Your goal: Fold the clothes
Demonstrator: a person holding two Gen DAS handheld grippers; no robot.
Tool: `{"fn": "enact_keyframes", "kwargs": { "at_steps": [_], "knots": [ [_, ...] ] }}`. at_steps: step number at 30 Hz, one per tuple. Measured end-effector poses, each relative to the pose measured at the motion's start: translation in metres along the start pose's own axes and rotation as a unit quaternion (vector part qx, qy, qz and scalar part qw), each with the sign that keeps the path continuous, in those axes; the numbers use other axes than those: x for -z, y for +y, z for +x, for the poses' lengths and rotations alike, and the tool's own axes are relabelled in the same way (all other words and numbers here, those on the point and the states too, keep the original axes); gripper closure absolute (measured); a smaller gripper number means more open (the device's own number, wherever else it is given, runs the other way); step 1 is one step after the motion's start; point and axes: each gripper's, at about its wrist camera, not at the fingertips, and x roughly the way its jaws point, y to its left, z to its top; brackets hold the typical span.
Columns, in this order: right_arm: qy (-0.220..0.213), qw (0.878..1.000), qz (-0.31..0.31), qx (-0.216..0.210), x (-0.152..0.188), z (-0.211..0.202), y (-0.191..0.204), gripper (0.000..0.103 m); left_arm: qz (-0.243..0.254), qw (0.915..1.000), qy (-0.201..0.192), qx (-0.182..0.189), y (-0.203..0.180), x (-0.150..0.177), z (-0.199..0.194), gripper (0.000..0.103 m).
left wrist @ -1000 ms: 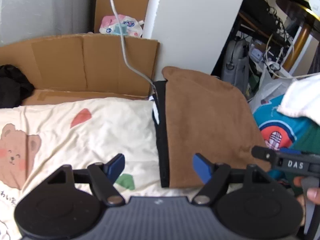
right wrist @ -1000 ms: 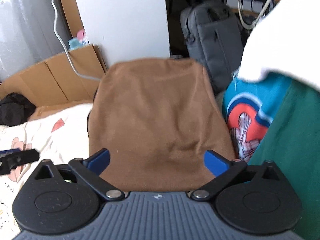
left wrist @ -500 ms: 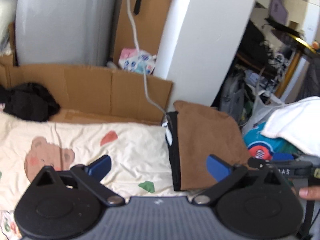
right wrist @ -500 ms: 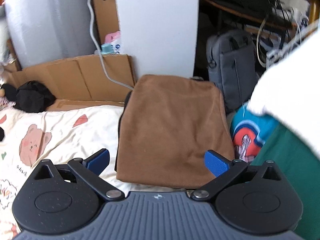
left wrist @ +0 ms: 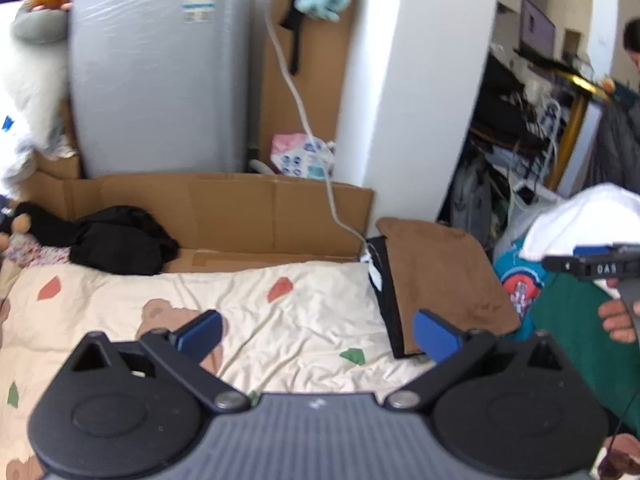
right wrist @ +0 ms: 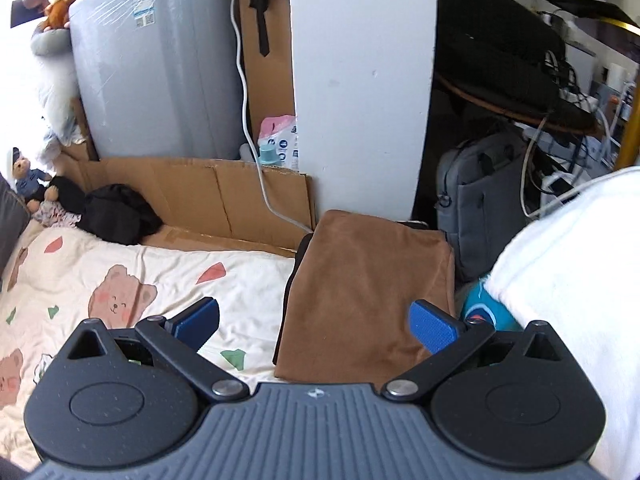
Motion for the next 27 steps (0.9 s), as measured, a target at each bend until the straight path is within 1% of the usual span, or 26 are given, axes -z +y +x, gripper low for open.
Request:
{"fn": "enact_keyframes", "kwargs": {
  "at_steps": [2, 3, 5, 6, 10, 13, 17, 20, 24, 27],
  "knots": [
    [-0.003, 1.0, 0.003, -0.01, 0.002, -0.006, 0.01, 0.0, -0.018, 0.9997, -0.004, -0.013, 0.012, 0.009, -0.014, 0.0],
    [-0.008, 1.0, 0.008, -0.02, 0.003, -0.012, 0.02, 0.0, -0.025, 0.9996, -0.005, -0.009, 0.019, 0.017, -0.021, 0.0],
    [-0.015, 1.0, 0.004, -0.022, 0.005, -0.017, 0.028, 0.0, -0.039, 0.9992, -0.009, -0.006, 0.029, 0.027, -0.028, 0.0],
    [-0.022, 1.0, -0.003, -0.021, 0.007, -0.02, 0.035, 0.0, -0.049, 0.9986, -0.013, -0.011, 0.035, 0.035, -0.033, 0.0],
    [-0.034, 0.999, -0.004, -0.018, 0.014, -0.026, 0.052, 0.0, -0.062, 0.9966, -0.029, -0.047, 0.049, 0.052, -0.049, 0.0],
    [-0.032, 0.999, 0.002, -0.023, 0.021, -0.026, 0.063, 0.0, -0.071, 0.9949, -0.03, -0.065, 0.055, 0.057, -0.057, 0.0],
    [-0.029, 0.999, 0.014, -0.023, 0.028, -0.023, 0.071, 0.0, -0.078, 0.9944, -0.028, -0.067, 0.062, 0.061, -0.061, 0.0],
    [-0.029, 0.999, 0.011, -0.029, 0.034, -0.021, 0.081, 0.0, -0.086, 0.9914, -0.043, -0.089, 0.068, 0.062, -0.067, 0.0],
    [-0.032, 0.998, 0.025, -0.041, 0.036, -0.019, 0.087, 0.0, -0.097, 0.9891, -0.049, -0.099, 0.075, 0.067, -0.07, 0.0],
    [-0.04, 0.998, 0.031, -0.044, 0.037, -0.018, 0.094, 0.0, -0.101, 0.9856, -0.054, -0.124, 0.079, 0.073, -0.07, 0.0]
  ]
}}
